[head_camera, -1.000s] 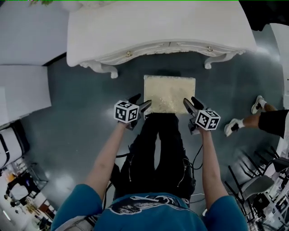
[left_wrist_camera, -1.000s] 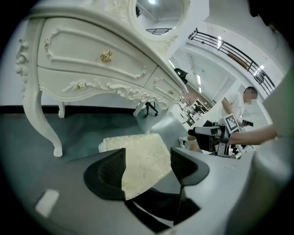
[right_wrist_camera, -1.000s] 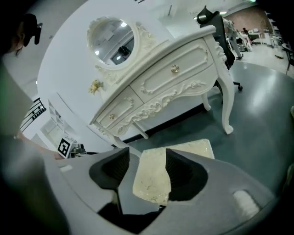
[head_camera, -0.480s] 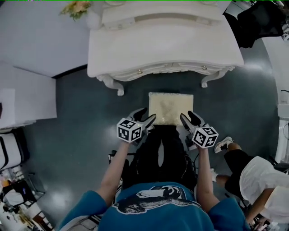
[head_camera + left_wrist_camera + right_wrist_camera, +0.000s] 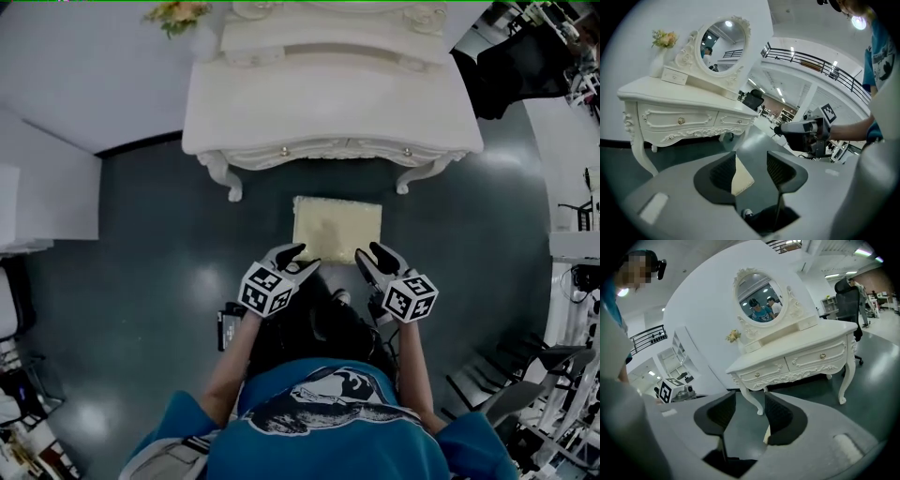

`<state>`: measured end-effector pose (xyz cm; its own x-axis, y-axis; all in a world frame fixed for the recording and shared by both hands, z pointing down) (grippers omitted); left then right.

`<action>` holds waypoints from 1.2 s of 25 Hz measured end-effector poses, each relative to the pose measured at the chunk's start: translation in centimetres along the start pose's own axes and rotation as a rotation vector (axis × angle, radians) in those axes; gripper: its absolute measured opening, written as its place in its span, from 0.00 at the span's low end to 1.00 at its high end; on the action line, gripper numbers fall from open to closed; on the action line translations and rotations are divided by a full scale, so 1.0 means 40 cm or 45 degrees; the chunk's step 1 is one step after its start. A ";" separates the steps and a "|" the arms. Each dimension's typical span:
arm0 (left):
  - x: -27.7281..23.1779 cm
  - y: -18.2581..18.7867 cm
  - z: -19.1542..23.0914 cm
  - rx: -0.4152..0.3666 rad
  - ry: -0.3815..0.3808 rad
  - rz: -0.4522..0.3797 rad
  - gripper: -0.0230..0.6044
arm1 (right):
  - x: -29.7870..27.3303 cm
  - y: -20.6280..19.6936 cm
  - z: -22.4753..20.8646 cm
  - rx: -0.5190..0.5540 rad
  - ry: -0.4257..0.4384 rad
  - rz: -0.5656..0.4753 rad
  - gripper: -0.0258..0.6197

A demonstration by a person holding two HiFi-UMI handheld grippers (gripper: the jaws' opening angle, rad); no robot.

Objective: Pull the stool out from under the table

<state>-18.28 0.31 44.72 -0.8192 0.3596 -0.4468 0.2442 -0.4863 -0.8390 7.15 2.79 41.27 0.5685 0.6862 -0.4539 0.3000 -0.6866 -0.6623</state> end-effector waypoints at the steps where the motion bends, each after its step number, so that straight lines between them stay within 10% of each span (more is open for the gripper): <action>1: 0.004 0.002 -0.005 0.004 -0.001 -0.010 0.38 | 0.002 -0.001 0.006 -0.002 0.005 0.004 0.34; 12: 0.026 0.085 -0.060 -0.195 0.103 -0.019 0.36 | 0.069 0.008 0.032 0.046 0.114 -0.027 0.32; 30: 0.064 0.030 -0.482 -0.161 0.208 -0.114 0.29 | 0.346 -0.111 0.029 0.160 0.268 -0.077 0.24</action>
<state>-10.07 16.02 36.60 -0.7480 0.5263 -0.4043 0.2456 -0.3463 -0.9054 12.81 15.62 37.22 0.7033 0.6509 -0.2858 0.2481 -0.6016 -0.7593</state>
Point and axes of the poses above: the fingertips, and each gripper's own axes: x backward along the fingers, z to its left, y out of its top, the point moved 10 cm from there along x, backward along the fingers, and after that the axes turned 9 degrees about -x, right-handed, at the moved point
